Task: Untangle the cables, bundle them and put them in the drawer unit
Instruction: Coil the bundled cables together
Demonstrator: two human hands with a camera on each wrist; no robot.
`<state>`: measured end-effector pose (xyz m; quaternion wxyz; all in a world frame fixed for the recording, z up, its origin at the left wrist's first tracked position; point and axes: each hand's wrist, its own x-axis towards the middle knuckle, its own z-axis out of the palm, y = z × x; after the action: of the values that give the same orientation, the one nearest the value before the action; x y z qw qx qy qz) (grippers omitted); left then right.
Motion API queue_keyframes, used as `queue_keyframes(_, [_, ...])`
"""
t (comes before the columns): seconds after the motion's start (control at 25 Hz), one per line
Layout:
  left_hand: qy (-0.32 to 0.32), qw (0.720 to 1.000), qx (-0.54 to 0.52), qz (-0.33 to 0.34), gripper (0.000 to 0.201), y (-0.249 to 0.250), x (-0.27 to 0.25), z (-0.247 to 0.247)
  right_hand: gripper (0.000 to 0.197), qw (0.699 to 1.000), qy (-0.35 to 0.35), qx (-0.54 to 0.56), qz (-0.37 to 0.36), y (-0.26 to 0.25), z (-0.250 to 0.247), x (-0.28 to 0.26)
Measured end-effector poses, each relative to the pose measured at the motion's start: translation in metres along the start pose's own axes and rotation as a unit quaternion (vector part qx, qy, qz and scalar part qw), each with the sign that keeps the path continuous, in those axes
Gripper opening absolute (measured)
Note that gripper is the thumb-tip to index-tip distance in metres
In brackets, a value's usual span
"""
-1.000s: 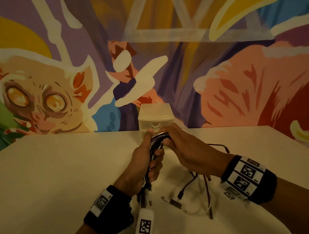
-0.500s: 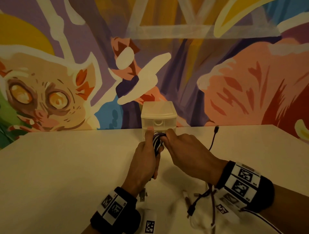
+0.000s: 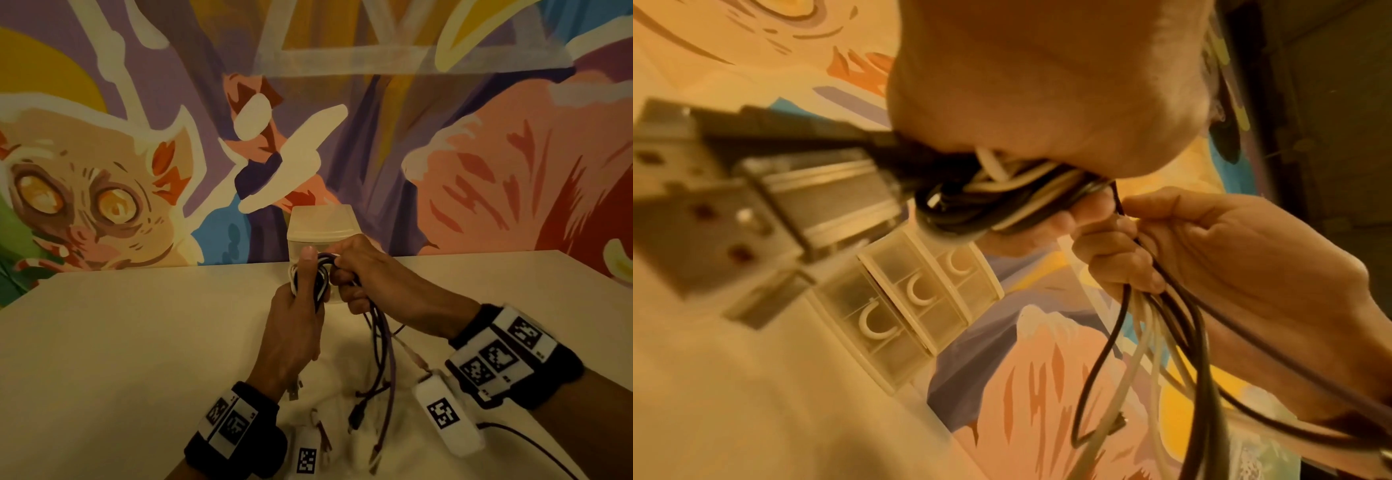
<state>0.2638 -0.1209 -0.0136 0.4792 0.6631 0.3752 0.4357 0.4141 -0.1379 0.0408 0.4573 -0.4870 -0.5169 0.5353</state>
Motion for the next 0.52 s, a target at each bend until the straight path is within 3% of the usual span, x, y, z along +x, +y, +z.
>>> queue_keyframes(0.12, [0.033, 0.999, -0.012, 0.007, 0.083, -0.002, 0.003, -0.004, 0.018, 0.992, 0.051, -0.089, -0.077, 0.003, 0.012, -0.003])
queue_keyframes(0.28, [0.062, 0.998, -0.022, 0.011, 0.083, 0.000, 0.004, -0.005, 0.013, 0.950, 0.183, -0.172, -0.184, 0.001, 0.021, -0.009])
queue_keyframes(0.52, [0.122, 0.992, -0.025, 0.020, 0.070, 0.003, 0.006, -0.008, 0.018, 0.963, 0.216, 0.028, -0.161, 0.015, 0.035, -0.005])
